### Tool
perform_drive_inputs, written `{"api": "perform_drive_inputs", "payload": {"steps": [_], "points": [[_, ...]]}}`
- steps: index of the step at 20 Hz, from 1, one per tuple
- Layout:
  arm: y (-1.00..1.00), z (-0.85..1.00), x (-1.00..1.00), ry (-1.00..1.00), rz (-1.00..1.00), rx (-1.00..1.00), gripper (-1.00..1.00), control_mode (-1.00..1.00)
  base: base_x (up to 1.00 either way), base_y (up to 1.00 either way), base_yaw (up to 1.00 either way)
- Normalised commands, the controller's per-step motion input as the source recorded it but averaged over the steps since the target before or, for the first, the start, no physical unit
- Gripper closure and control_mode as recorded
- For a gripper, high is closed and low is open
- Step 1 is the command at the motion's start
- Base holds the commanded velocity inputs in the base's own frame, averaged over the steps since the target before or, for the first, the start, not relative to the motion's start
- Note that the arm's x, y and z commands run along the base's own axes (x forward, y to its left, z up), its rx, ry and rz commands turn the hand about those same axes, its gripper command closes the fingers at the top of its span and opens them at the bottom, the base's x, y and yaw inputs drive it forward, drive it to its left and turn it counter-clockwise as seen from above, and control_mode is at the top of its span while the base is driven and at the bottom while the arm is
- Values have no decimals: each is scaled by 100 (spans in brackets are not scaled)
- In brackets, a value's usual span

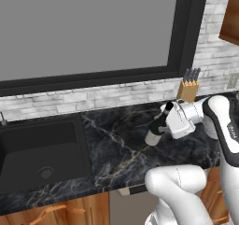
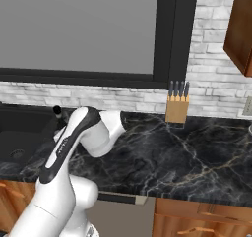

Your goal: Place the drinks on the dining counter in a tight cluster.

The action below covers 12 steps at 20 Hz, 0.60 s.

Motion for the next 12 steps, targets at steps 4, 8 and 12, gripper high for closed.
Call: {"api": "perform_drive_inputs", "payload": {"steps": [4,8,12], "points": [[0,40,0,17,-1,-5,100,-100,0,0,0],[2,14,0,2,-2,-5,100,-100,0,0,0],[0,0,-2,0,0,0,100,100,-20,7,1]]}}
